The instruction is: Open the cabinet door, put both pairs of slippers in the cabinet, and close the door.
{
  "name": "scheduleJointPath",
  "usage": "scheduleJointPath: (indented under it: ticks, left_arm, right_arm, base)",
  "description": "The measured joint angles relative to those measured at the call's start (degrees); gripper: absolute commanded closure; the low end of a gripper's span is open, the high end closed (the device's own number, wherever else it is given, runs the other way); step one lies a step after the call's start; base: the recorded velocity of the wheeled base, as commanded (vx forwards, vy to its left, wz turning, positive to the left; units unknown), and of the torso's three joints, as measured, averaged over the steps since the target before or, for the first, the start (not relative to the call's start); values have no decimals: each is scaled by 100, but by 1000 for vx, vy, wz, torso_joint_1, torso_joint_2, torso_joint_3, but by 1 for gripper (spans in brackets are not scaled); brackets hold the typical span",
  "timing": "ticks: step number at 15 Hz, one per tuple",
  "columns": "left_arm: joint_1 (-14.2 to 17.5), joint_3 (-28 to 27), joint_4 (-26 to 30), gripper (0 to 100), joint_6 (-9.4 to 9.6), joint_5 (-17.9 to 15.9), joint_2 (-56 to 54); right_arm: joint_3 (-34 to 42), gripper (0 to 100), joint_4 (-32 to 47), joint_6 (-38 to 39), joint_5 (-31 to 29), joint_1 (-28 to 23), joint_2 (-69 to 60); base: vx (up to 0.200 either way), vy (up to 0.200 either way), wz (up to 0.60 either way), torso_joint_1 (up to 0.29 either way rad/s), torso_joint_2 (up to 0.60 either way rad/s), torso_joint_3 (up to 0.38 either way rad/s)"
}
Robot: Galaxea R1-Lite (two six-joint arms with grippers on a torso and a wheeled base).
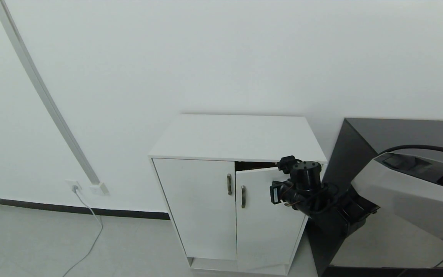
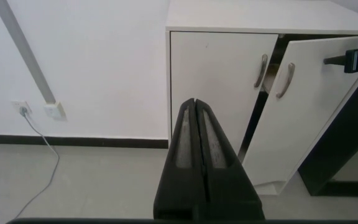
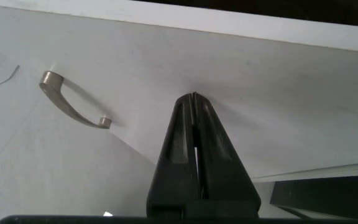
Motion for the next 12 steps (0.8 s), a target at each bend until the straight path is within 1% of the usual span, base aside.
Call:
scheduleJointPath:
  ticks: [12]
  left_arm:
    - [-2, 0, 0, 100, -2, 0, 0]
  right_arm:
    - [-205, 100, 9, 0, -11, -288, 85]
  base:
    - [0, 0, 0, 0, 0, 0]
